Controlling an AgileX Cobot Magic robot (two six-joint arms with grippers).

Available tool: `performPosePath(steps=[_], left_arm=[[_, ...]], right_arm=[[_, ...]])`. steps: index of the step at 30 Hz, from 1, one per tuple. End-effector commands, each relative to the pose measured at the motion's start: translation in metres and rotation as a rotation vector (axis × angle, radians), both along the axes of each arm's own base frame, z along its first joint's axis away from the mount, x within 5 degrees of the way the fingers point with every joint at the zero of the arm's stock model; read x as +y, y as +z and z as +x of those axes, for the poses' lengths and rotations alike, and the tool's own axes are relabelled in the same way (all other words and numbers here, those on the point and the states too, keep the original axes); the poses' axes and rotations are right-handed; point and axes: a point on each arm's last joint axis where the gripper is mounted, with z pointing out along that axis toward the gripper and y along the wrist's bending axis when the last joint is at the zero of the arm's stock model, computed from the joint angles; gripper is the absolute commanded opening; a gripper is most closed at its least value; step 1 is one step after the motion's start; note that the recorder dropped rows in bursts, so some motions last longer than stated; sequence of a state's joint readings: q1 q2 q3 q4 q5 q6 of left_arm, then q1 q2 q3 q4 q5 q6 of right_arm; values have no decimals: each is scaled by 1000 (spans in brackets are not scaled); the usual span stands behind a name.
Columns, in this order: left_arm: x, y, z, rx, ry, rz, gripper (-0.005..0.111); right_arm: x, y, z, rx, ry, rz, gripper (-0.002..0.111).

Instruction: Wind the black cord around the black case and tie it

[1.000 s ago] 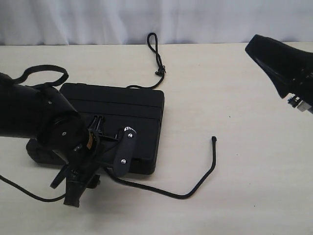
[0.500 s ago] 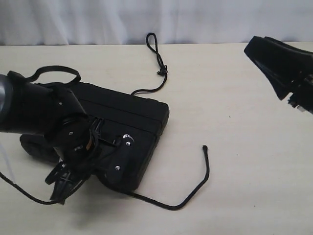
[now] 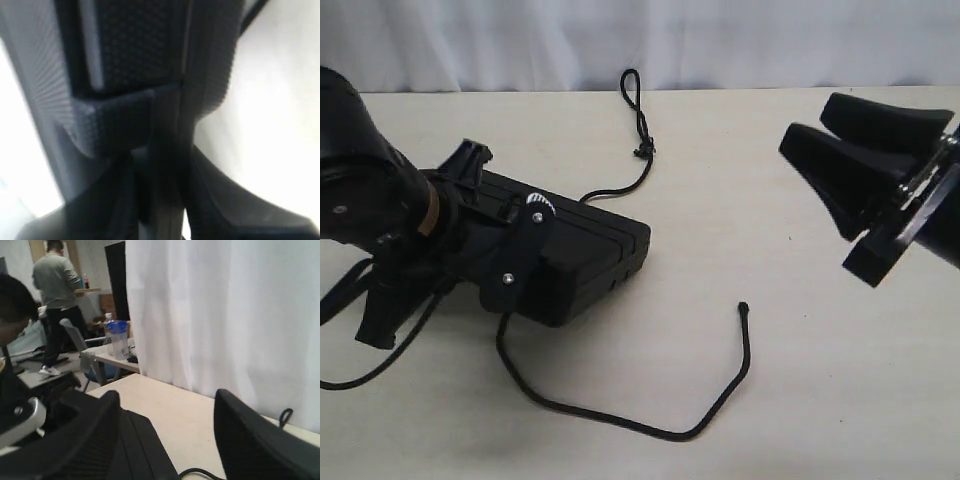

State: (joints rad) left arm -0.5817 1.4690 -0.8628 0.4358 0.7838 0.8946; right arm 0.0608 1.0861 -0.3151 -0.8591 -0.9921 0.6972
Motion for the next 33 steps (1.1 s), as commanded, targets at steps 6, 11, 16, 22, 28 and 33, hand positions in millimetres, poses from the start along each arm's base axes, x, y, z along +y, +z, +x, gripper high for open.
performPosePath(steps=[6,11,16,22,28,33], left_arm=[[-2,29,1,-168,-51,-96,0],[-2,32,5,-210,-85,-90,0],[4,33,10,-230,-63,-107,0],[12,33,15,-232,-12,-133,0],[8,34,17,-250,-3,-207,0],[8,34,16,-247,1,-212,0]], right_arm=[[15,-26,11,-115,209,-124,83],[22,-42,16,-147,242,-212,82],[54,-59,25,-205,282,-434,82],[86,-76,40,-206,198,-665,82],[124,-84,52,-216,259,-623,82],[136,-91,71,-168,207,-595,82]])
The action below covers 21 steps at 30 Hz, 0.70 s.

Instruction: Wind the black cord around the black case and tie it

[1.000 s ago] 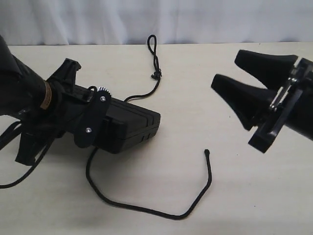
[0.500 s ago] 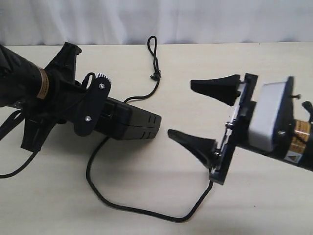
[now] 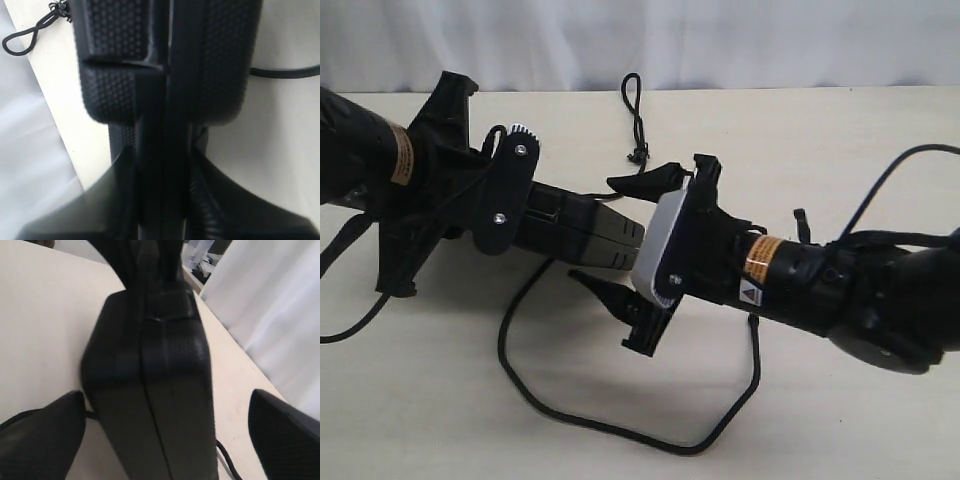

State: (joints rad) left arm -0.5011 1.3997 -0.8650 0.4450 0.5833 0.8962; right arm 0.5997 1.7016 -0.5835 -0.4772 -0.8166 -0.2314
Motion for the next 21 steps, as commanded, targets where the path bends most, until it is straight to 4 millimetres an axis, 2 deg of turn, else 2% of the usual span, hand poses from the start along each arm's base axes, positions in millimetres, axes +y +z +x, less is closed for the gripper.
performPosePath(steps=[1,5,11,14,19,21], left_arm=[[-3,9,2,-47,0,-56,0],[-3,9,2,-51,-2,-62,0],[-7,10,3,-63,0,-112,0],[-7,10,3,-62,2,-118,8],[-7,11,3,-66,4,-128,38],[-6,16,1,-83,2,-130,47]], right_arm=[[10,-9,17,20,-43,11,82],[16,-18,26,31,-44,3,80],[25,-19,34,39,-26,45,69],[25,-19,35,78,-39,78,52],[25,-20,35,142,-61,102,8],[25,-20,35,165,-69,119,5]])
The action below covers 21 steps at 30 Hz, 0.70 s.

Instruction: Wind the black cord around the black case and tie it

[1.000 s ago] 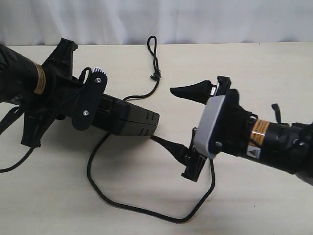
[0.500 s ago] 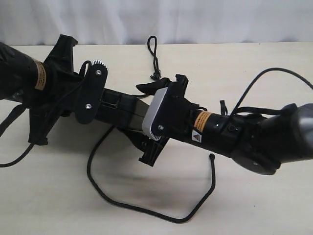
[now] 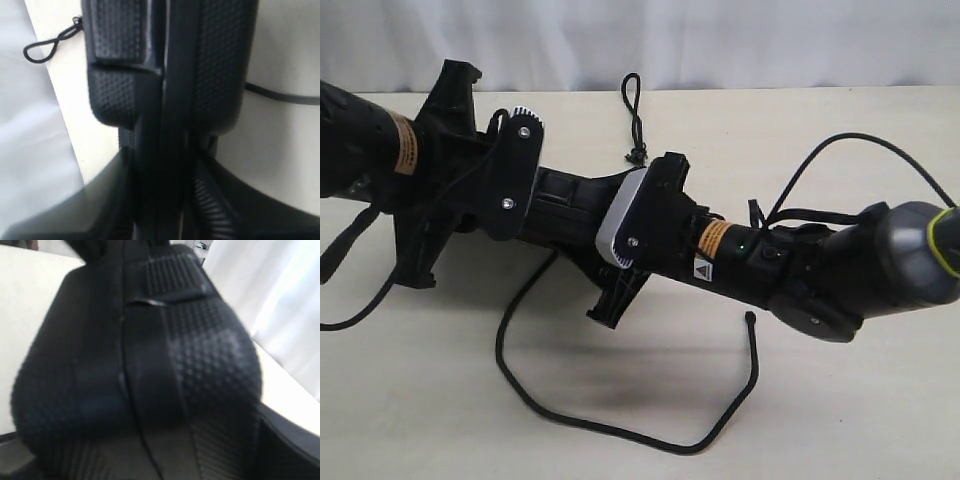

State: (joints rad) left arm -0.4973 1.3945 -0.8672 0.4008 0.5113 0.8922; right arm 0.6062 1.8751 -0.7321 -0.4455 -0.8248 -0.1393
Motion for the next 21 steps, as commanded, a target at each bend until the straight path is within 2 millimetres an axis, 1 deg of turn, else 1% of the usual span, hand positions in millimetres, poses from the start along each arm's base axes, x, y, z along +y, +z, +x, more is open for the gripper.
performPosePath(steps=[1,3,6,8,11,14,16,19,21], left_arm=[[0,16,-3,-57,13,-62,50],[3,32,-9,-120,27,-112,50],[9,63,-23,-239,65,-256,50],[16,84,-36,-304,108,-369,50],[24,102,-51,-346,179,-510,50],[32,110,-57,-348,273,-623,50],[37,110,-55,-335,343,-681,50],[40,107,-50,-303,446,-769,50],[40,104,-46,-273,510,-825,50]], right_arm=[[1,1,1,79,-32,71,4],[0,4,2,99,-49,105,5],[-1,13,2,95,-75,132,5],[-3,25,2,100,-89,175,5],[-7,46,0,130,-128,274,5],[-15,69,-2,186,-205,351,5],[-21,79,-4,236,-270,370,5],[-28,83,-7,358,-353,391,5],[-29,79,-8,453,-386,427,5]])
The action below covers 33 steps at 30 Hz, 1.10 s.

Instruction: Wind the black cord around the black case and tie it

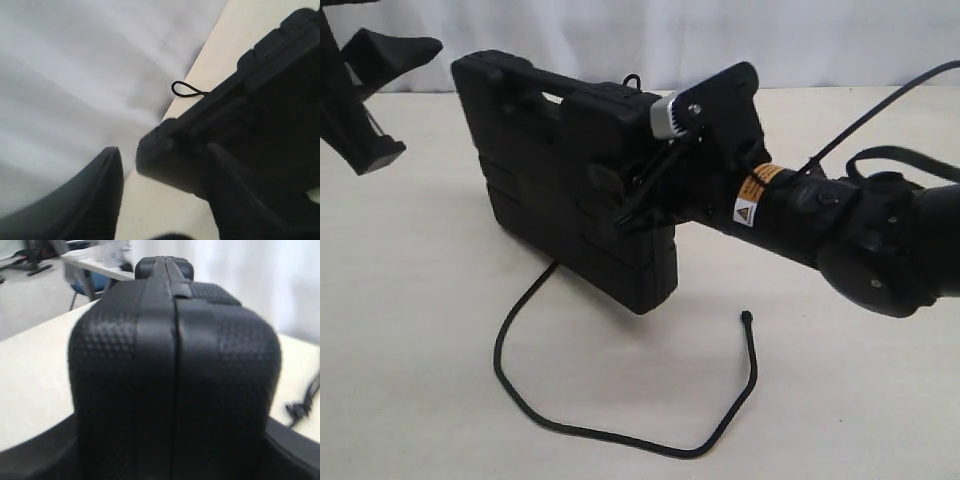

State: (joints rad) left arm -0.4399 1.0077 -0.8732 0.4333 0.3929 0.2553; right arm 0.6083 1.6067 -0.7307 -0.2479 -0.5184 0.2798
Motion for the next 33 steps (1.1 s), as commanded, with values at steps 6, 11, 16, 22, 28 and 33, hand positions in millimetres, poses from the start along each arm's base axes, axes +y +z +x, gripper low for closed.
performPosePath(steps=[6,11,16,22,28,33], left_arm=[[-3,-21,19,157,161,-233,50],[15,-50,37,306,362,-273,42],[25,-103,29,294,323,-390,7],[0,-142,8,356,164,-364,0],[-38,-202,17,786,227,-75,0],[-67,-225,38,1001,162,-168,0]], right_arm=[[5,-8,2,282,-78,292,5],[9,-30,6,373,-93,314,5],[6,-39,12,329,-147,266,5],[-1,-39,17,251,-209,201,5],[-1,-41,17,264,-212,189,5],[-1,-43,16,264,-206,146,5]])
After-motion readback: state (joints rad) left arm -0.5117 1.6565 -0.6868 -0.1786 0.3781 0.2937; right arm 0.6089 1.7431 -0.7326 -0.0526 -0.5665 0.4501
